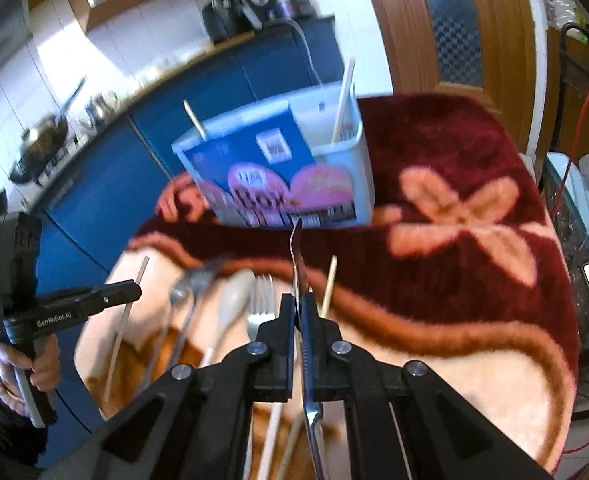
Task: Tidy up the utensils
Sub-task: 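Carry the chopstick in the left gripper while the right gripper carries the knife to the holder, then open the left gripper over the holder while the right gripper drops the knife in, then grasp a steel fork with the left gripper while the right gripper grasps a wooden chopstick, then carry the fork in the left gripper while the right gripper carries the chopstick to the holder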
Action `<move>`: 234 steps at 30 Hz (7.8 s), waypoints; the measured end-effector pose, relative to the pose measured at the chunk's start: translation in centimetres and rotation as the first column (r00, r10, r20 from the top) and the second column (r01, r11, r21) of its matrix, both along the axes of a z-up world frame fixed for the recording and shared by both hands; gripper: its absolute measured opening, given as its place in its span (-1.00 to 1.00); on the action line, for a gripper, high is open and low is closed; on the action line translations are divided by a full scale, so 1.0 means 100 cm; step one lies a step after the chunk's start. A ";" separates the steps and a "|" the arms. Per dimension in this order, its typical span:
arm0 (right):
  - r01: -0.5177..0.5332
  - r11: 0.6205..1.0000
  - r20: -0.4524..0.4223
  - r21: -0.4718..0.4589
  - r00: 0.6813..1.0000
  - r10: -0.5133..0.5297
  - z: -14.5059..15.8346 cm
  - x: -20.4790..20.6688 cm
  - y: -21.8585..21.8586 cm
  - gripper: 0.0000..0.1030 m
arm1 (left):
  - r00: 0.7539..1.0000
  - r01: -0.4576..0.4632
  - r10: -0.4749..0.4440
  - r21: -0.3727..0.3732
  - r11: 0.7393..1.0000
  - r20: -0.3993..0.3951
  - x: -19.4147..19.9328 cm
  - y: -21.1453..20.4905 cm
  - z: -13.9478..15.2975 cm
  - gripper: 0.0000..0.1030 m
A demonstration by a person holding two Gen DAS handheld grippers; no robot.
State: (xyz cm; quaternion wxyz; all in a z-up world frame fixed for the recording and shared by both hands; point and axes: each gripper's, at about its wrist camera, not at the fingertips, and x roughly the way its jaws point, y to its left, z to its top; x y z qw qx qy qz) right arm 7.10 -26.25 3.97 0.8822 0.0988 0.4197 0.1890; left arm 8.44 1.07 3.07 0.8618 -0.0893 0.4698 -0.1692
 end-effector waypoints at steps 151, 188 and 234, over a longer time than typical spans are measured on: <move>-0.106 0.970 -0.261 -0.217 0.964 0.047 -0.050 0.018 0.023 -0.49 | 0.984 0.112 -0.092 0.125 0.986 -0.153 0.024 -0.036 -0.034 -0.60; 0.041 0.999 0.035 0.009 0.999 -0.041 -0.009 -0.029 0.002 -0.87 | 0.995 0.050 -0.048 -0.015 0.999 0.086 -0.016 -0.010 -0.011 -0.94; 0.185 0.977 0.438 0.110 0.873 -0.215 0.058 0.026 -0.021 -0.87 | 0.759 -0.233 0.152 0.046 0.971 0.633 0.107 -0.033 0.114 -0.97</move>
